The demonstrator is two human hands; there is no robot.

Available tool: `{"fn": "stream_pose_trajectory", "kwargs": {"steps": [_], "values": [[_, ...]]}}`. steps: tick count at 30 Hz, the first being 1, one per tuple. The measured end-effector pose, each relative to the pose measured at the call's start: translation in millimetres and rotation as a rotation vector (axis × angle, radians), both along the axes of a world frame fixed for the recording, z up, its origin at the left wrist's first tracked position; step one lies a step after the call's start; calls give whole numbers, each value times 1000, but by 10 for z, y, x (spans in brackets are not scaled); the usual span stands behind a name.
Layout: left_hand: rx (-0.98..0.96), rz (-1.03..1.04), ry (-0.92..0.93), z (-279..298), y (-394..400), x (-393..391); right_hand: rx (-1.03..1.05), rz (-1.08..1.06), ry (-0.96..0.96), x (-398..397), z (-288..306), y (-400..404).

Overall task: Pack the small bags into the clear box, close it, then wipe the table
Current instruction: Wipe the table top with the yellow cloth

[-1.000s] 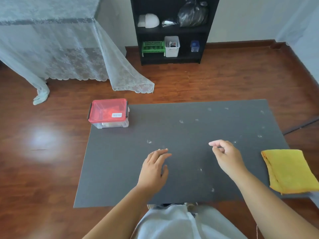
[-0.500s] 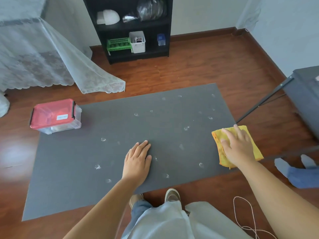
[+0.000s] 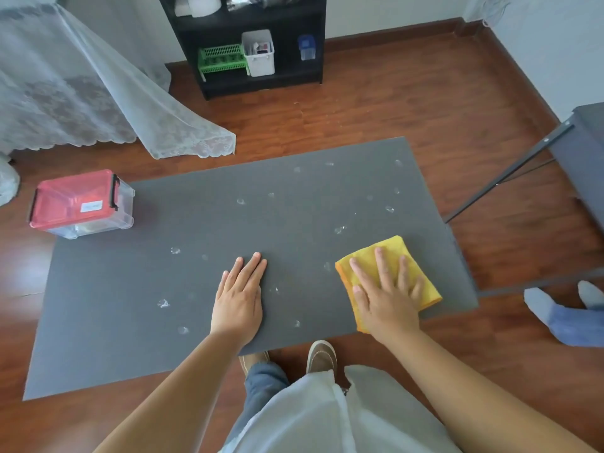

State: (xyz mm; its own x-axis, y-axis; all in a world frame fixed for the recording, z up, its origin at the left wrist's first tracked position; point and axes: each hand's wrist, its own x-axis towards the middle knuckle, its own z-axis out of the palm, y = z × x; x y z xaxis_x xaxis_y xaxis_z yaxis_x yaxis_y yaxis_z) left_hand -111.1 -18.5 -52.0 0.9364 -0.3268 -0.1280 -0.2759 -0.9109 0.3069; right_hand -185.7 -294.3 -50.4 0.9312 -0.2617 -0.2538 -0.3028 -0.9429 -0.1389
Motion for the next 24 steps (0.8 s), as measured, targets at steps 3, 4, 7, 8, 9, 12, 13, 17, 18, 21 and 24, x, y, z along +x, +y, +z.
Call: {"fn": "stream_pose_trajectory", "kwargs": {"steps": [3, 4, 7, 8, 9, 12, 13, 17, 18, 21, 24], "values": [[2, 2, -7, -2, -2, -2, 24, 131, -56, 142, 8, 314], [-1, 1, -10, 3, -3, -1, 27, 186, -79, 202, 3, 397], [-10, 1, -10, 0, 0, -7, 26, 353, -99, 370, -25, 563], [-9, 3, -8, -3, 0, -9, 26, 382, -89, 413, -38, 583], [-7, 6, -7, -8, 1, -5, 30, 385, -74, 449, -51, 587], [-1, 13, -4, -17, 2, 4, 42, 281, -54, 484, -88, 510], [-3, 14, -3, -17, 1, 2, 36, 231, -60, 477, -99, 455], [-86, 78, 11, 29, -88, 4, -34, 50, -66, 398, -132, 93], [-107, 90, 16, 51, -155, 11, -56, 17, -49, 378, -141, -23], [-137, 32, 4, 109, -427, 76, -71, -84, -21, 360, -167, -350], [-140, -18, 9, 130, -686, 262, -47, -192, -25, 452, -154, -557]]}}
